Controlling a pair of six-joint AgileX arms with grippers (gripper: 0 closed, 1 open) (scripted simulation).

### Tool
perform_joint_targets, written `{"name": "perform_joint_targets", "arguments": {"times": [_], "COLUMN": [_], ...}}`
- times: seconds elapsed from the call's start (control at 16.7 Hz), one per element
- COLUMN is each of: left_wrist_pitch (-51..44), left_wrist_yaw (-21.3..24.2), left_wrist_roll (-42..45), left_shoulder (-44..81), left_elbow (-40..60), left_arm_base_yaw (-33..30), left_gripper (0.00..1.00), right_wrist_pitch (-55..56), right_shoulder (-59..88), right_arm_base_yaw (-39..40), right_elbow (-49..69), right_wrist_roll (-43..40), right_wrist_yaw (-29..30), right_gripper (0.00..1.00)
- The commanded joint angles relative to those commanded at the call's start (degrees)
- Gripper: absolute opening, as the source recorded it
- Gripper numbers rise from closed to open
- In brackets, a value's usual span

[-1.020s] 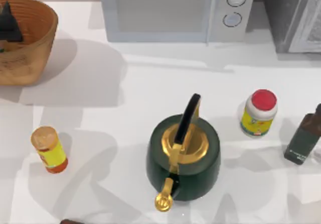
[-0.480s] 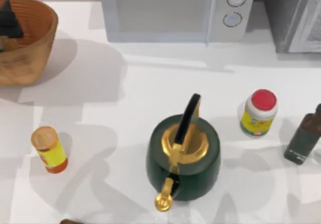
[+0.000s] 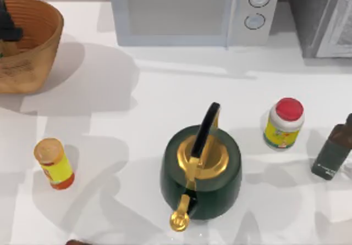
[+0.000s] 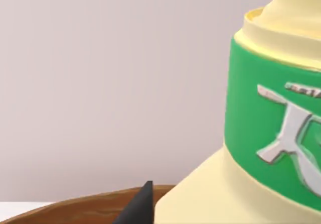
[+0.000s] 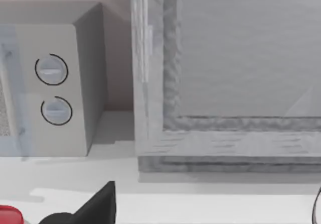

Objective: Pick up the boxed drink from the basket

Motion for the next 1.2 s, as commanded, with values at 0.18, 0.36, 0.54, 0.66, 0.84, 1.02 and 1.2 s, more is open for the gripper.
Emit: {"name": "perform_joint_targets", "arguments": {"times": [0.18,0.36,0.54,0.66,0.84,1.02,1.2], "left_wrist_pitch": [0.0,0.0,0.0,0.0,-0.9,-5.9,-14.4], "left_wrist_yaw": [0.0,0.0,0.0,0.0,0.0,0.0,-0.1], "left_wrist_roll": [0.0,0.0,0.0,0.0,0.2,0.2,0.2], "left_shoulder": [0.0,0.0,0.0,0.0,-1.9,-4.8,-9.5], "left_elbow": [0.0,0.0,0.0,0.0,0.3,2.6,6.1], "left_arm_base_yaw": [0.0,0.0,0.0,0.0,0.3,0.3,0.2], "left_gripper": [0.02,0.0,0.0,0.0,0.0,0.0,0.0], "right_wrist_pitch": [0.0,0.0,0.0,0.0,0.0,0.0,0.0], "right_shoulder": [0.0,0.0,0.0,0.0,0.0,0.0,0.0], "right_arm_base_yaw": [0.0,0.0,0.0,0.0,0.0,0.0,0.0], "right_elbow": [0.0,0.0,0.0,0.0,0.0,0.0,0.0], "right_wrist_roll": [0.0,0.0,0.0,0.0,0.0,0.0,0.0], "right_wrist_yaw": [0.0,0.0,0.0,0.0,0.0,0.0,0.0], "right_gripper": [1.0,1.0,1.0,1.0,1.0,1.0,1.0]}}
